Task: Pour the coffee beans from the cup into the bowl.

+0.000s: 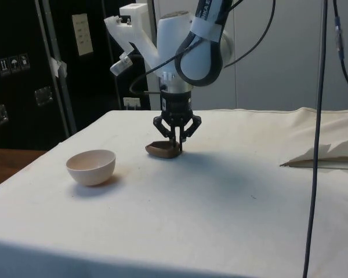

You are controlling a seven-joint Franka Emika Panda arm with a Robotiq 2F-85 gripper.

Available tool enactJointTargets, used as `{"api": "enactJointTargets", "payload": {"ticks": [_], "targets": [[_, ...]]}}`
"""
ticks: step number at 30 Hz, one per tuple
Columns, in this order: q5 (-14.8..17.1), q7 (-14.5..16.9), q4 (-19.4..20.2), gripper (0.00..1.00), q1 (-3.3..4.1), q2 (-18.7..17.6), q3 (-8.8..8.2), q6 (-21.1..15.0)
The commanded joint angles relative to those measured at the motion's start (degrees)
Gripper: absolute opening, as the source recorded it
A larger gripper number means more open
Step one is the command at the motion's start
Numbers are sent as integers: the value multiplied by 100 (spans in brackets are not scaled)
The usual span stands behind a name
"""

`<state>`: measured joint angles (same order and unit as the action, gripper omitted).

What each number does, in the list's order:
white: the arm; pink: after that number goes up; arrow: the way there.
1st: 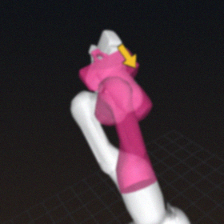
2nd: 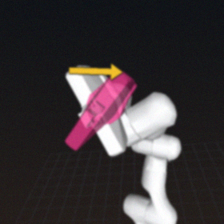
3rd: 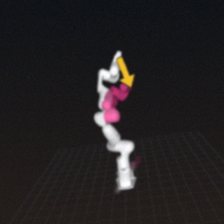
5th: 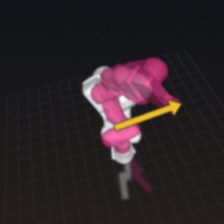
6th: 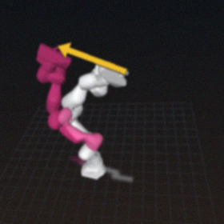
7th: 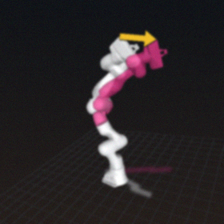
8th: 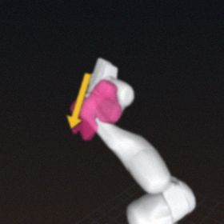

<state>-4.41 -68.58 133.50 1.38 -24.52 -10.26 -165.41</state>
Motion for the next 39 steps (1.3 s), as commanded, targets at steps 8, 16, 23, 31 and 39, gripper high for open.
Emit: {"api": "enactJointTargets", "payload": {"ticks": [8, 16, 23, 31, 39], "targets": [[-34, -23, -92, 0, 29, 0, -34, 103], [-109, -46, -201, 0, 52, 275, -52, 544], [-195, -57, -264, 0, 69, 527, -46, 894], [-332, -34, -424, 0, 80, 773, -11, 1352], [-430, 34, -699, 0, 57, 842, 29, 1770]]}}
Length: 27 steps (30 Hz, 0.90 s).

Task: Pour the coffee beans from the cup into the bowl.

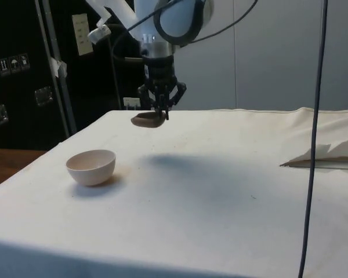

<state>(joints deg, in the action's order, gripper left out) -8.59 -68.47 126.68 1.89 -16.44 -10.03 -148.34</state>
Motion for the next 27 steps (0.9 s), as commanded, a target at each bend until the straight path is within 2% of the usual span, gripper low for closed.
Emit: {"api": "enactJointTargets", "payload": {"ticks": [1, 3, 5, 11, 21, 27], "targets": [[-29, 29, -46, 0, 6, 40, 6, 103], [-40, 17, -74, 0, 0, 6, 6, 103], [-86, 74, -166, 0, 6, 69, 17, 292], [-155, 212, -281, 0, 11, 149, 11, 539], [-315, 355, -350, 0, 0, 304, 46, 802], [-355, 630, -372, 0, 11, 441, 63, 963]]}}
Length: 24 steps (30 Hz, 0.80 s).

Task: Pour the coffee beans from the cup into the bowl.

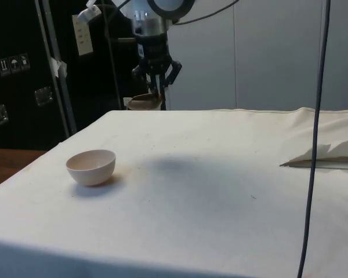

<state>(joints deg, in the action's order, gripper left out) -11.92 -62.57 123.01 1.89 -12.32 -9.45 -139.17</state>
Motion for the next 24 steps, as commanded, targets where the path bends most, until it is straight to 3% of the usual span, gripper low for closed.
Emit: {"api": "enactJointTargets", "payload": {"ticks": [1, 24], "targets": [[-23, 80, -11, 0, 11, 46, 6, 57], [17, 1123, -132, 0, 0, 120, 17, 143]]}}
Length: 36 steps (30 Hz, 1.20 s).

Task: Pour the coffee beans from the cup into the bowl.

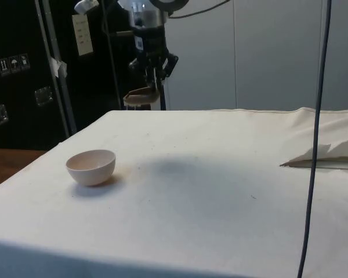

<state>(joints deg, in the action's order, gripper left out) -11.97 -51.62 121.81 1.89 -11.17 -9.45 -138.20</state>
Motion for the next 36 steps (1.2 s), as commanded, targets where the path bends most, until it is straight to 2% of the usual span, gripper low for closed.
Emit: {"api": "enactJointTargets", "payload": {"ticks": [1, 2, 9, 11, 14, 18, 19, 23, 27, 36], "targets": [[23, 69, -23, 0, 0, 6, 23, 46], [0, 0, 0, 0, 0, 0, 0, 0], [23, 395, -80, 0, 0, -23, 29, 23], [0, 372, -57, 0, 0, -6, 11, 6], [23, 573, -115, 0, 0, -52, 40, 6], [23, 710, -149, 0, 0, -74, 57, 6], [0, 665, -120, 0, 0, -52, 40, 0], [23, 877, -201, 0, 0, -115, 74, 6], [0, 934, -195, 0, 0, -109, 69, 0], [23, 1272, -344, 0, 0, -223, 138, 11]]}}
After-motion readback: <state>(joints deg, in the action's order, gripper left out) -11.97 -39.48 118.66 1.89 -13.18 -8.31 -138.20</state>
